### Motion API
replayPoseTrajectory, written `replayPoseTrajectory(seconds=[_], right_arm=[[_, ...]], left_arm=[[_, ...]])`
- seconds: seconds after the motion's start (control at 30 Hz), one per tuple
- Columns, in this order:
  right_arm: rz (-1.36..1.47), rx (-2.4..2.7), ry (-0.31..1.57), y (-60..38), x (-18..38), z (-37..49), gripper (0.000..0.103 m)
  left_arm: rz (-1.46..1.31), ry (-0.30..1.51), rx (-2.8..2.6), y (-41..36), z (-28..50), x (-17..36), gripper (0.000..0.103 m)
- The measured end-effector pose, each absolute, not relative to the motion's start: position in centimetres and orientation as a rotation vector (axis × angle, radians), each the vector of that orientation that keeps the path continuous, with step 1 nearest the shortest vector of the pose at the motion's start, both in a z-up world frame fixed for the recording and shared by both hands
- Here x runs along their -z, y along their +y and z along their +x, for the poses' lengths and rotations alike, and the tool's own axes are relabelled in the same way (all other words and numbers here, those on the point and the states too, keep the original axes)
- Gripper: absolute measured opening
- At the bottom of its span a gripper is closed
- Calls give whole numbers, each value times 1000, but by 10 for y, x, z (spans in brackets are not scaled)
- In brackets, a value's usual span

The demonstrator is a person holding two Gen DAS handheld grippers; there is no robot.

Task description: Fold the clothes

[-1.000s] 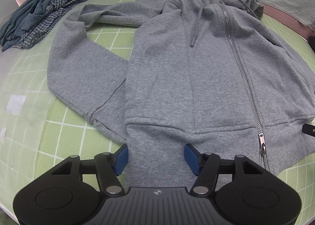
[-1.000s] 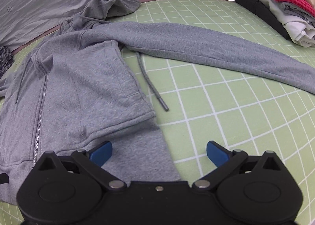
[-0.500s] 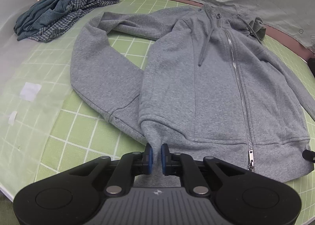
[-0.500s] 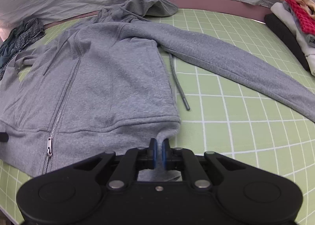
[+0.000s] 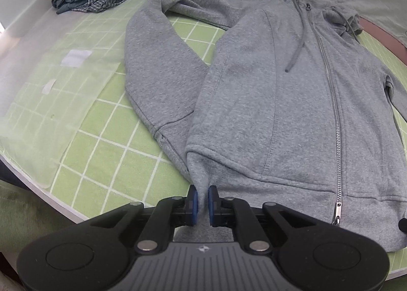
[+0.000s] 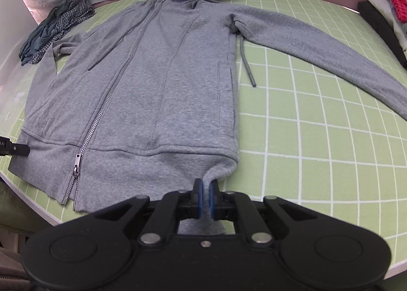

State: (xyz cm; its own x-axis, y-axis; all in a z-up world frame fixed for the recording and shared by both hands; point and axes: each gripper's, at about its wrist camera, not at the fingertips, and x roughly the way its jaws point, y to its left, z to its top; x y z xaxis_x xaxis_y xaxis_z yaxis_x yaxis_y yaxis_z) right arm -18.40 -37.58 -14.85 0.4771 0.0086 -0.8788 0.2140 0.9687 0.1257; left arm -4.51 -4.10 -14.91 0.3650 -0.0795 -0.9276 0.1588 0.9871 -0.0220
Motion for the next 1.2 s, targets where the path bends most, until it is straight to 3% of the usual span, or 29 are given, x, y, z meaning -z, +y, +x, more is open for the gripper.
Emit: replayPoseTrajectory(seconds=[0.13,0.27,0.4,0.47,0.53,0.57,1.03,1.2], right_arm=[[230,124,1070,-380,148,-186,12],[255,151,1007,-393,138,-192,28],[293,201,954,-408,129,-193,34],[303,239,939,-418,126,-190,43],[303,272,933,-426,126,-183,55],[301,286,932,-430,125,-179,56],[294,366,860,-483,119,-99,58],[241,339,827,-506,118,-34,50]], left_arm=[[96,1197,130,-48,-41,143,24],[68,1174,101,-47,-40,133,55],[81,1134,90,-52,-35,122,72],[93,1121,111,-58,-31,118,78],[111,1121,129,-64,-26,117,78],[119,1123,134,-67,-23,118,79],[133,1179,130,-98,30,133,81],[130,1187,108,-110,64,140,81]])
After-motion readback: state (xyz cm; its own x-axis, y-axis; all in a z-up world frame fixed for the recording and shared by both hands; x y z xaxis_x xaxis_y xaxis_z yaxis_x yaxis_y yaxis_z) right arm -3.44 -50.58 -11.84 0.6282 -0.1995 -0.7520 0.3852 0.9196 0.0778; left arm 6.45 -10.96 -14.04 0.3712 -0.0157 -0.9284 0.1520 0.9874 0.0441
